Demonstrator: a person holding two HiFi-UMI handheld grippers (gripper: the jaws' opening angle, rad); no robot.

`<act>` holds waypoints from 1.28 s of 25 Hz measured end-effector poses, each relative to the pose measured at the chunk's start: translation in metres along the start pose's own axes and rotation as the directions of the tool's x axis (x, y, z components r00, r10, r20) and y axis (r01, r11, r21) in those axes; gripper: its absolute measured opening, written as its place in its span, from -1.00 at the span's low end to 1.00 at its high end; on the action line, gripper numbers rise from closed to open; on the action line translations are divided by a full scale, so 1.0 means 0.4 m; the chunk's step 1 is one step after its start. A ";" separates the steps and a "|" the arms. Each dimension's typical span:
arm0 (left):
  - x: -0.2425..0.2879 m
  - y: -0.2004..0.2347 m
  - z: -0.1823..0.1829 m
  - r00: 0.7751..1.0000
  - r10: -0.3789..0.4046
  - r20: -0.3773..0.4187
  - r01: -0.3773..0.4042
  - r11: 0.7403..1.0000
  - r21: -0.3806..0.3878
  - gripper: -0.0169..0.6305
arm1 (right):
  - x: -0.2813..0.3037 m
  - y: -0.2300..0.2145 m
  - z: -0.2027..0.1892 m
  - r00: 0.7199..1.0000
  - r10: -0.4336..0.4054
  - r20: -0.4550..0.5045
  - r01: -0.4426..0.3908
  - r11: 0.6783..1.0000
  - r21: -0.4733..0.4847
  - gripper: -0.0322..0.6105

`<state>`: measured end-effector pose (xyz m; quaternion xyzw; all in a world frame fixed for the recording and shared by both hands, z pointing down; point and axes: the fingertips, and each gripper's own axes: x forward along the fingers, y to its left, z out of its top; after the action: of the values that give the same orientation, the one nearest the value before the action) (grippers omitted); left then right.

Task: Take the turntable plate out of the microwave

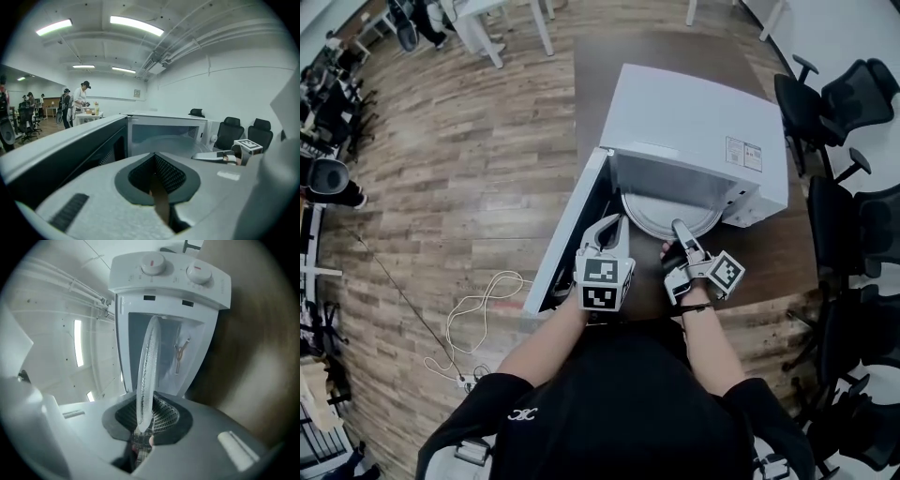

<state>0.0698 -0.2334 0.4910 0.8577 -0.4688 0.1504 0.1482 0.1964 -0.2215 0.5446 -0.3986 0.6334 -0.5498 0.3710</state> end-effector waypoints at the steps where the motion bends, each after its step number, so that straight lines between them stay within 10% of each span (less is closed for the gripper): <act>1: -0.005 -0.002 -0.002 1.000 -0.004 0.003 0.004 1.000 0.000 -0.92 | -0.015 0.004 -0.011 1.000 0.003 -0.004 -0.003 1.000 0.000 -0.76; 32: -0.044 -0.020 0.011 0.998 -0.060 0.035 0.060 0.998 0.013 -0.92 | -0.117 0.046 -0.028 0.998 0.044 0.041 -0.045 0.999 0.028 -0.76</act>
<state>0.0681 -0.2176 0.4793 0.8748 -0.4445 0.1332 0.1392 0.2035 -0.1731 0.5290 -0.3901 0.6265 -0.5424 0.4014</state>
